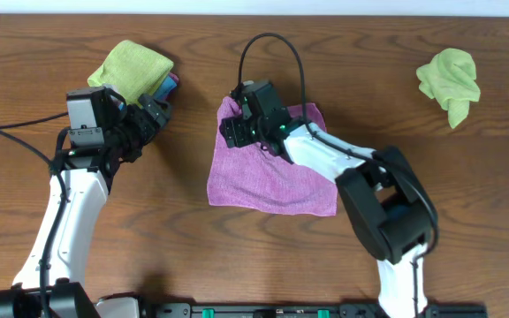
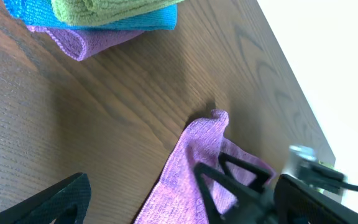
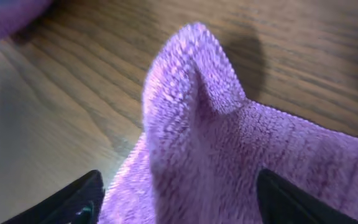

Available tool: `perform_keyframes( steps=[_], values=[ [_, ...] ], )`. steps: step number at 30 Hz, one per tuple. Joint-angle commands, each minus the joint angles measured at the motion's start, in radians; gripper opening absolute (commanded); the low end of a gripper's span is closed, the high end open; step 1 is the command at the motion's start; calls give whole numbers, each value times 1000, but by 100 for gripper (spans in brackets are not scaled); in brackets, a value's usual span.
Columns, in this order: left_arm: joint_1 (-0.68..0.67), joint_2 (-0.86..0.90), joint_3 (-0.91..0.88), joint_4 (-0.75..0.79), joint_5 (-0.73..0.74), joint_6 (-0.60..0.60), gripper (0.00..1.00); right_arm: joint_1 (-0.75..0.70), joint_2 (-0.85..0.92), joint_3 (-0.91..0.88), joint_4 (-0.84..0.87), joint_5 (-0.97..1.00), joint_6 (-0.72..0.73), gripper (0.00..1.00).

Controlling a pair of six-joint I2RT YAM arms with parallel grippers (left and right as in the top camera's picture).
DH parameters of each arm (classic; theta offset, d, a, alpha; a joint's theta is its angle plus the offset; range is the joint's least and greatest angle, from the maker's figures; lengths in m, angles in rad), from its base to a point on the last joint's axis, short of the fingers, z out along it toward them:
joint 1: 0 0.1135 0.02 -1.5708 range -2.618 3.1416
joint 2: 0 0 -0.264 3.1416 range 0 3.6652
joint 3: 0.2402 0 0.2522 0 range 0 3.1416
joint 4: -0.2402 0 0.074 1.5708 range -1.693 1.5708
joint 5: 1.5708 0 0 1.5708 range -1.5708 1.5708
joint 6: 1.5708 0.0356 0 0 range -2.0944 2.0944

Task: Fold the cloth
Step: 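Grasp the cloth's top edge with the right gripper and drag it left, then release the cloth and move both grippers to its left and right edges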

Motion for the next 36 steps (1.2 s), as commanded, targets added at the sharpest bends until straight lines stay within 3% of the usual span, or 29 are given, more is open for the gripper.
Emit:
perform_keyframes(
  steps=[1,5,13,20,28,36],
  values=[
    [2,-19,12,1,9,3,95,-8,-117,24,-29,-5,-6,91],
    [2,-19,12,0,43,3,95,-34,-205,24,-132,18,-5,99],
    [2,-19,11,-55,140,3,95,-154,-406,24,-529,13,21,99],
    [1,-18,-15,-176,238,73,95,-275,-502,-2,-873,-53,-73,95],
    [-11,-18,-102,-212,261,101,95,-417,-640,-209,-851,-252,-77,95],
    [-107,-18,-181,-153,254,93,95,-534,-761,-362,-797,-465,-74,97]
  ],
)
